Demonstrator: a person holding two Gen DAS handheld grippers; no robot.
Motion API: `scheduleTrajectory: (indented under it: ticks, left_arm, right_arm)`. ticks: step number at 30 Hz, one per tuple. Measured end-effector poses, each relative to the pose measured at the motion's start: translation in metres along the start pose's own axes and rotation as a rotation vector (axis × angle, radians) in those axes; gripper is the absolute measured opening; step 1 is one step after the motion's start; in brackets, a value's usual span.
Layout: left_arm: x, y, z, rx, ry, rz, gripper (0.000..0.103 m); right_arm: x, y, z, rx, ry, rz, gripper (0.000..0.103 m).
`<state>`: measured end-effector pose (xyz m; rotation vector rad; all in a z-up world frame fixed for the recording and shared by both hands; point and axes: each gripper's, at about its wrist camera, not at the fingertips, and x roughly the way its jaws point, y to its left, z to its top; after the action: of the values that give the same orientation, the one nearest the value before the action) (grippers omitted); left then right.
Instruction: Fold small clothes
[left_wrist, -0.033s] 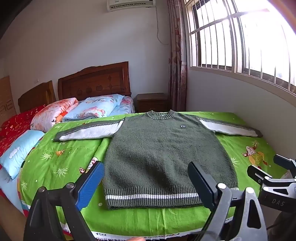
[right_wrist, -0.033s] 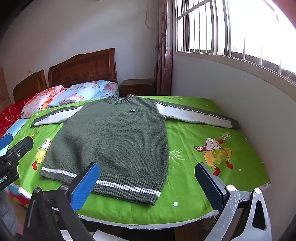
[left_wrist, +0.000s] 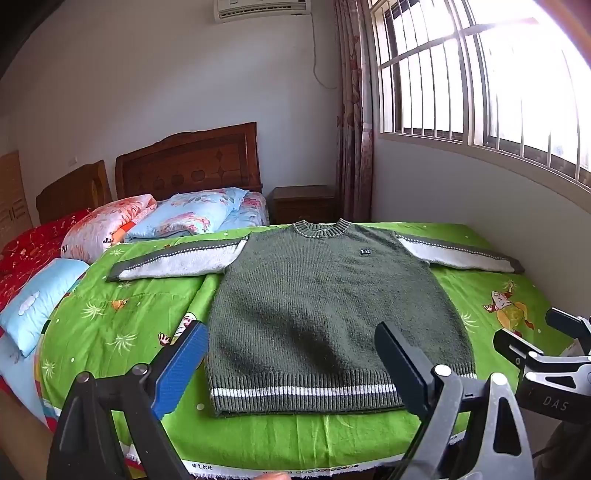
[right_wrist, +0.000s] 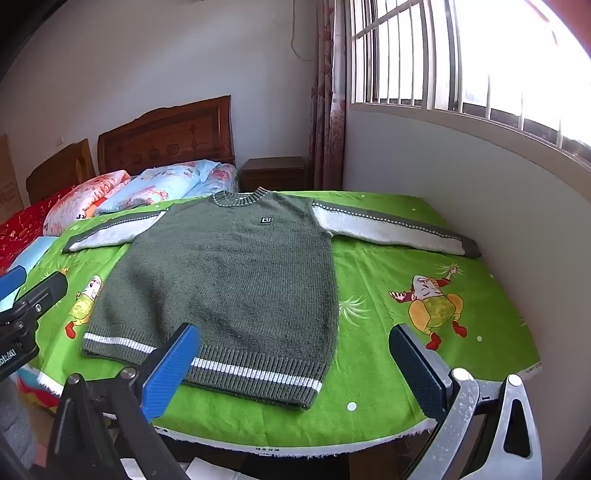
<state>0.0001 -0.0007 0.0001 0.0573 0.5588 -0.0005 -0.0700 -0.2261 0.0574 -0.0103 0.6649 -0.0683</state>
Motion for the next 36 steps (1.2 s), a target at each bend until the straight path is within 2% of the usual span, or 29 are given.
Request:
scheduleTrajectory:
  ticks: [9,11,17,36]
  left_arm:
    - [0.001,0.001,-0.003,-0.005,-0.001,-0.008,0.093]
    - [0.001,-0.001,-0.004,-0.003,0.002,-0.008,0.093]
    - [0.0,0.001,-0.005,-0.009,0.004,-0.013,0.093]
    - [-0.002,-0.002,-0.006,-0.001,0.008,-0.017,0.093]
  right_arm:
    - [0.006,0.013,0.005,0.012,0.006,-0.006,0.103]
    - [0.001,0.002,0.001,0.022,-0.003,0.022,0.103]
    - [0.003,0.011,0.004,0.027,-0.002,0.02,0.103]
    - [0.007,0.006,0.004,0.043,0.003,0.027,0.103]
